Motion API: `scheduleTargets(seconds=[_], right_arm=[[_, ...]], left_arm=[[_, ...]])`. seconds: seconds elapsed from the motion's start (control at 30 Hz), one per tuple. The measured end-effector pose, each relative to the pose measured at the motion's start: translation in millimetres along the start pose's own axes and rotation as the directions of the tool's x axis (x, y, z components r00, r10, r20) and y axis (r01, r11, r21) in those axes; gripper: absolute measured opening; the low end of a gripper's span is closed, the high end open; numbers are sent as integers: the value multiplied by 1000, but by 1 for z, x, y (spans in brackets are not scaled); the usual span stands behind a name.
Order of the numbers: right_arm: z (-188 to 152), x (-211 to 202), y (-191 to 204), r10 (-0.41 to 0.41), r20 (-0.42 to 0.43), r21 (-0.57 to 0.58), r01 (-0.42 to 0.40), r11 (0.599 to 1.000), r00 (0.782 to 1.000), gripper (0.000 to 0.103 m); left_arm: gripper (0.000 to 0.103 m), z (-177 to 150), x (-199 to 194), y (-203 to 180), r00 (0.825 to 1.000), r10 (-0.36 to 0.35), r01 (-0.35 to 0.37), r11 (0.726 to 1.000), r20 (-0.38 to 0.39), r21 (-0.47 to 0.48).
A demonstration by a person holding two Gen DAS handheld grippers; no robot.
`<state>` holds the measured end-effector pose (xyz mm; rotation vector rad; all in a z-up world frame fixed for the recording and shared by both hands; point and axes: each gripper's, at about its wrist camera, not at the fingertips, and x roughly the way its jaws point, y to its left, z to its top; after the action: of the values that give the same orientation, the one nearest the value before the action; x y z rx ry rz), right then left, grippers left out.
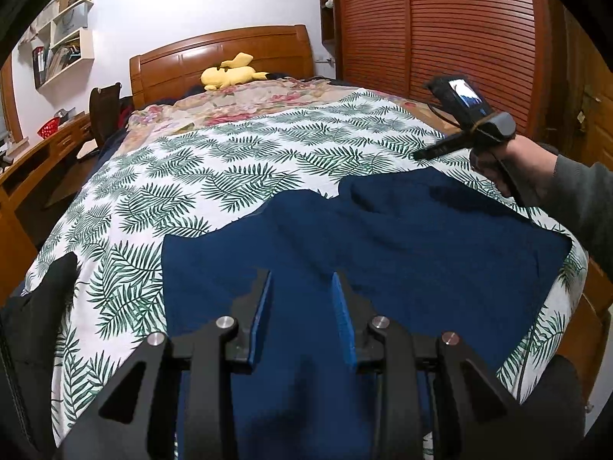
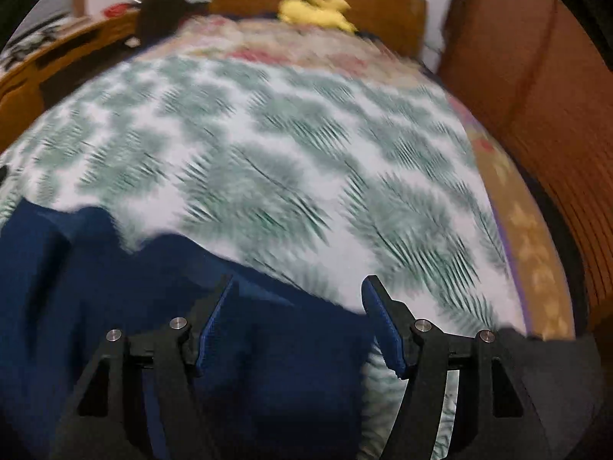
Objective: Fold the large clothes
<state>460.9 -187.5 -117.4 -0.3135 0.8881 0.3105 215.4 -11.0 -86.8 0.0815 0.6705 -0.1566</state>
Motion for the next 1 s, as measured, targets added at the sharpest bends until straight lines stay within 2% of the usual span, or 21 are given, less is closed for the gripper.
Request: scheduleTargets(seconds=[0.1, 0.17, 0.3, 0.33, 0.37, 0.4, 0.43, 0.47, 0.53, 0.6, 0.63, 0.7, 0.77, 0.8, 0.9, 1.0], right_arm=[[-18, 17, -27, 8, -65, 61, -4, 998, 998, 68], [-28, 32, -37, 67, -128, 101, -54, 993, 990, 68], [-41, 47, -38, 90, -182, 116, -69, 991, 979, 67], [-42, 48, -38, 103, -176, 122, -82, 989, 979, 56], [-43, 48, -38, 132, -166, 128, -111, 986, 977, 30], [-43, 47, -38, 165, -152, 125, -146, 981, 975, 12], [-43, 44, -37, 148, -142, 101, -135, 986, 979, 2], [-41, 40, -35, 81, -118, 62, -74, 995, 990, 1], [-38, 21, -42, -54, -19, 91, 56, 994, 998, 1], [-37, 10, -53, -75, 24, 154, 70, 985, 997, 1], [-37, 6, -55, -84, 14, 164, 81, 983, 996, 2], [-37, 1, -54, -92, 4, 139, 91, 986, 996, 14], [-42, -13, -50, -135, 16, 100, 132, 986, 991, 50], [-43, -17, -51, -123, 29, 91, 120, 989, 992, 53], [-57, -43, -46, -47, 63, 62, 43, 997, 997, 53], [-82, -71, -25, 33, 86, 9, -34, 999, 996, 53]], left_arm=[[30, 0, 3, -4, 1000, -1, 1, 1000, -5, 5], [30, 1, 5, -7, 1000, -1, 1, 1000, -9, 11], [30, 3, 10, -14, 1000, -1, 2, 1000, -17, 19], [30, 3, 11, -15, 1000, -1, 2, 1000, -18, 20], [30, 4, 13, -16, 1000, 0, 1, 1000, -20, 21], [30, 4, 14, -17, 1000, 0, 0, 1000, -21, 24], [30, 5, 15, -19, 1000, 1, 0, 1000, -23, 27], [30, 5, 16, -20, 1000, 1, 0, 1000, -23, 29], [30, 7, 17, -20, 1000, -2, 2, 1000, -19, 26], [30, 8, 18, -20, 1000, -4, 4, 1000, -16, 22], [30, 9, 19, -20, 1000, -4, 5, 1000, -17, 21], [30, 9, 19, -20, 1000, -5, 6, 1000, -20, 22], [30, 10, 17, -20, 1000, -7, 7, 1000, -13, 21], [30, 9, 16, -19, 1000, -8, 8, 1000, -10, 19], [30, 8, 11, -19, 1000, -9, 9, 1000, -3, 18], [30, 4, 3, -19, 1000, -10, 10, 1000, 4, 18]])
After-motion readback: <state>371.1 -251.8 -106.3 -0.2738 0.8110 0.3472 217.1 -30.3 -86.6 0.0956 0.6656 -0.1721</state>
